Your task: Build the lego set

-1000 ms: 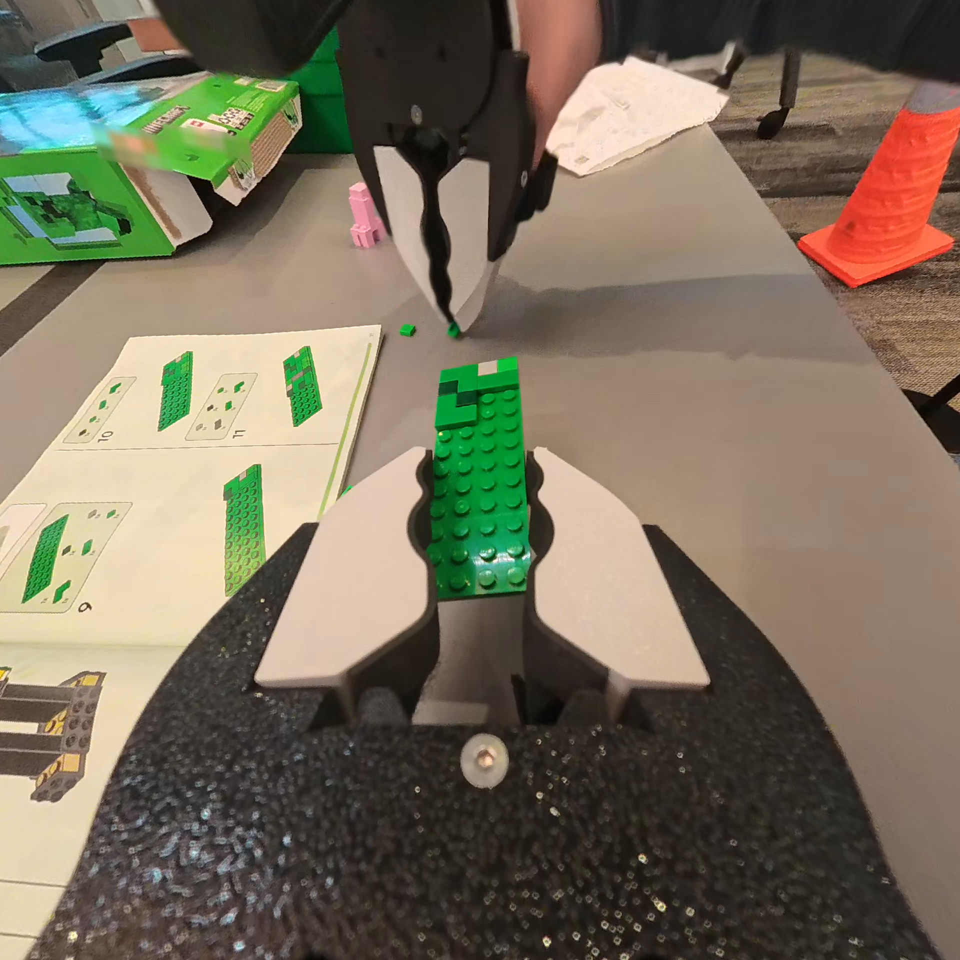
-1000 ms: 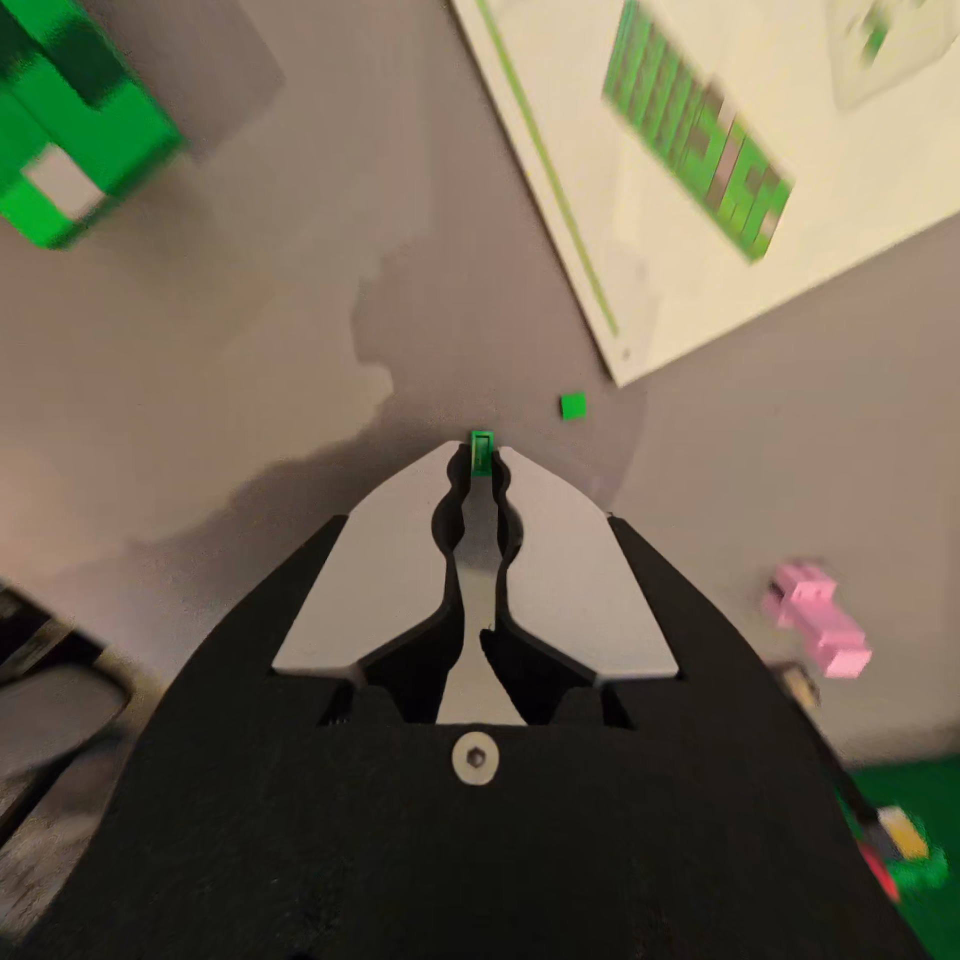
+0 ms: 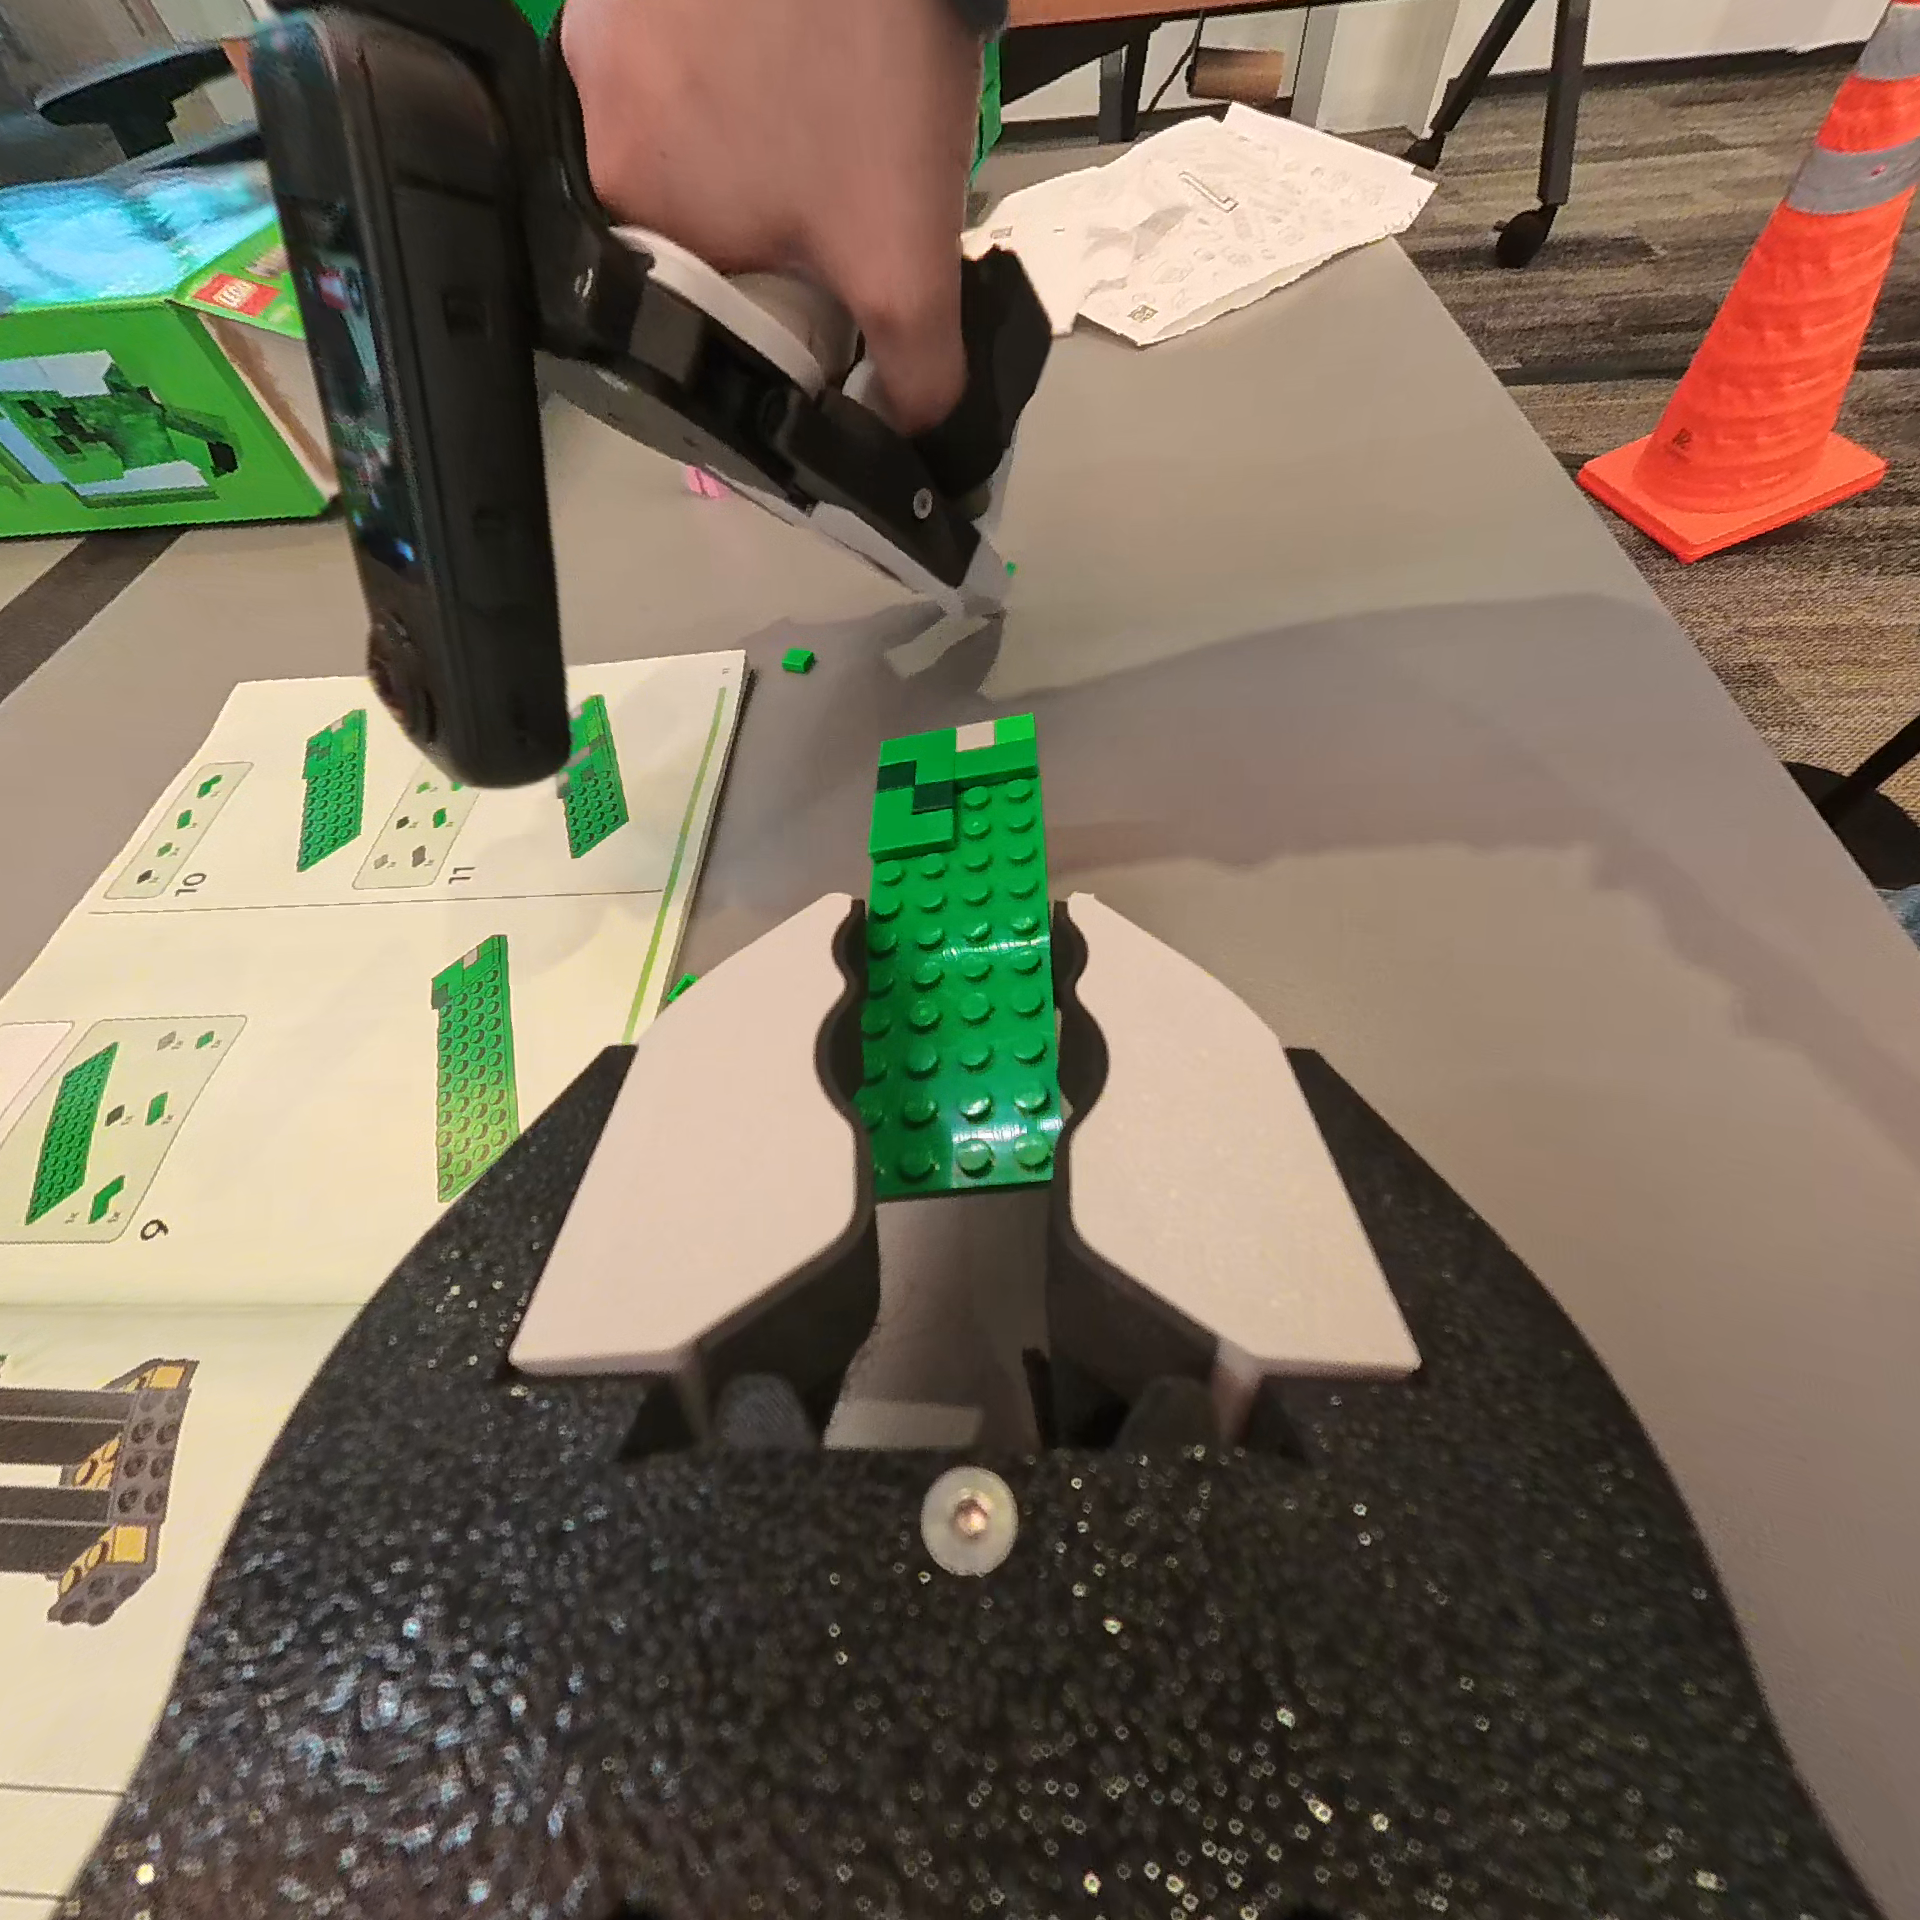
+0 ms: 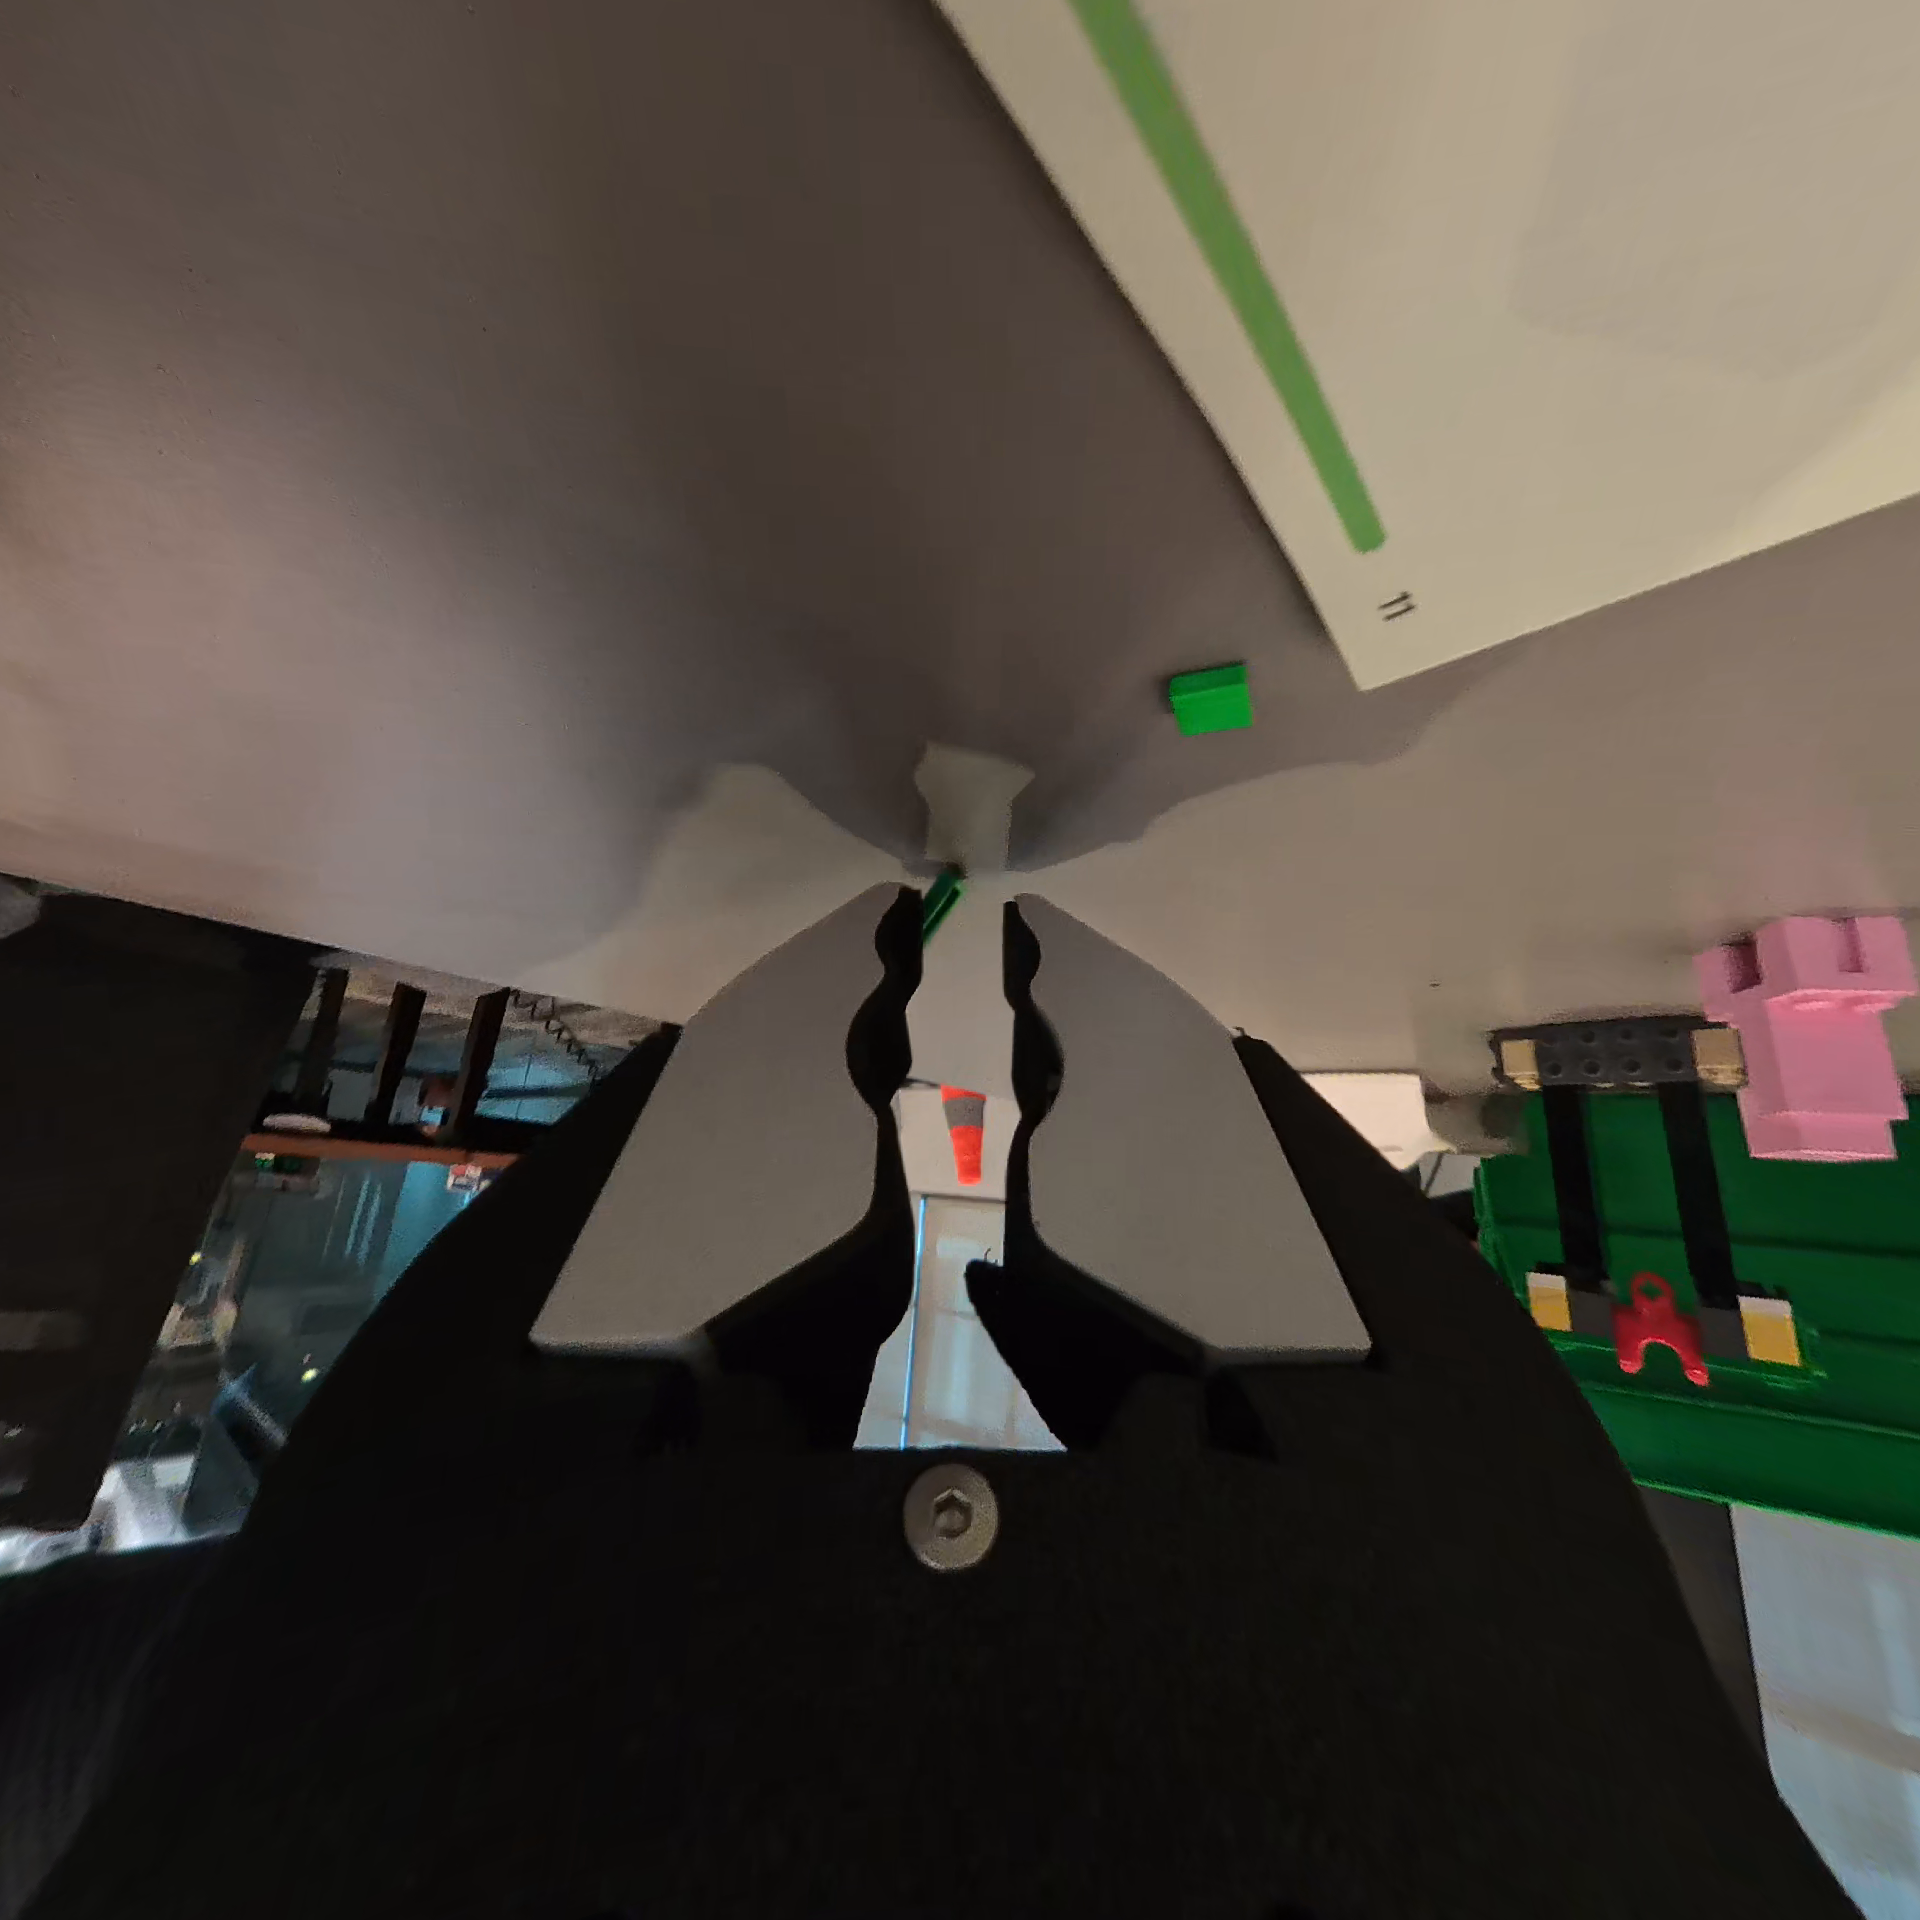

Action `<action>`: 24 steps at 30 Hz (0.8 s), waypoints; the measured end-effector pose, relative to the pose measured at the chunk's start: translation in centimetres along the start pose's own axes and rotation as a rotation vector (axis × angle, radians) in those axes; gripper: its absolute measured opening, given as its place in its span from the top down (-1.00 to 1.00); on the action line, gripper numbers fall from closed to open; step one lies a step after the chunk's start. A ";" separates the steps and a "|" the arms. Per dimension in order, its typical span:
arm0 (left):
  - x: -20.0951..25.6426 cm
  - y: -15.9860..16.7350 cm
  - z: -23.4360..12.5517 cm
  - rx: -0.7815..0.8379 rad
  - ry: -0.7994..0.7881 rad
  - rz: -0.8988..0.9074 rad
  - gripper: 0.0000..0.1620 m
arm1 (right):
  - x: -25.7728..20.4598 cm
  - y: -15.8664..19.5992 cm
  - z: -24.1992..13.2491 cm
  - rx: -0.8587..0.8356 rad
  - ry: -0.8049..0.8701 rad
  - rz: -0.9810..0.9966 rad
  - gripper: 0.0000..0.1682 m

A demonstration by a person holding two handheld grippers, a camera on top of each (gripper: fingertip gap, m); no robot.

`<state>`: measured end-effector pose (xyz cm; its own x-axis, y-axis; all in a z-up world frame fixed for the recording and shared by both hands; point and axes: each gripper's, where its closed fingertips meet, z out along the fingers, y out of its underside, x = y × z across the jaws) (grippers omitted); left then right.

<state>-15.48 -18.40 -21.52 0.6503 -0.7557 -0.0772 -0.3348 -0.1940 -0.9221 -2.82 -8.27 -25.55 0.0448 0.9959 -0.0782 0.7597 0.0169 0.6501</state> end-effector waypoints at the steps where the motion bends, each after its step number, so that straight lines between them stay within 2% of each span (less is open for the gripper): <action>1: 0.0 0.0 0.0 0.000 0.000 0.001 0.59 | 0.1 -0.2 -0.1 0.017 0.010 -0.002 0.83; 6: 0.0 0.0 0.0 0.000 0.003 0.002 0.59 | 0.9 -0.9 -0.9 0.143 0.078 -0.023 0.83; 9: 0.1 0.0 0.0 0.000 0.004 0.003 0.59 | 1.3 -1.2 -1.8 0.311 0.146 -0.030 0.84; 12: 0.1 0.0 0.0 -0.002 0.007 0.004 0.59 | 1.6 -1.1 -2.7 0.582 0.237 -0.004 0.84; 15: 0.1 0.1 0.1 -0.005 0.009 0.005 0.59 | -0.3 -0.9 -3.3 0.935 0.249 -0.052 0.80; 18: 0.2 0.1 0.1 -0.008 0.008 0.008 0.59 | -2.3 -0.1 -3.4 1.237 0.347 -0.116 0.80; 22: 0.2 0.1 0.2 -0.014 0.008 0.016 0.59 | -2.7 0.6 -1.9 1.350 0.454 -0.043 0.69; 24: 0.3 0.2 0.2 -0.017 0.008 0.020 0.59 | -2.7 0.3 -1.3 1.387 0.437 0.002 0.68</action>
<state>-15.23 -18.51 -21.78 0.6380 -0.7645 -0.0920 -0.3591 -0.1898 -0.9138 -3.55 -10.83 -24.12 0.0421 0.9472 0.3179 0.7754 0.1697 -0.6082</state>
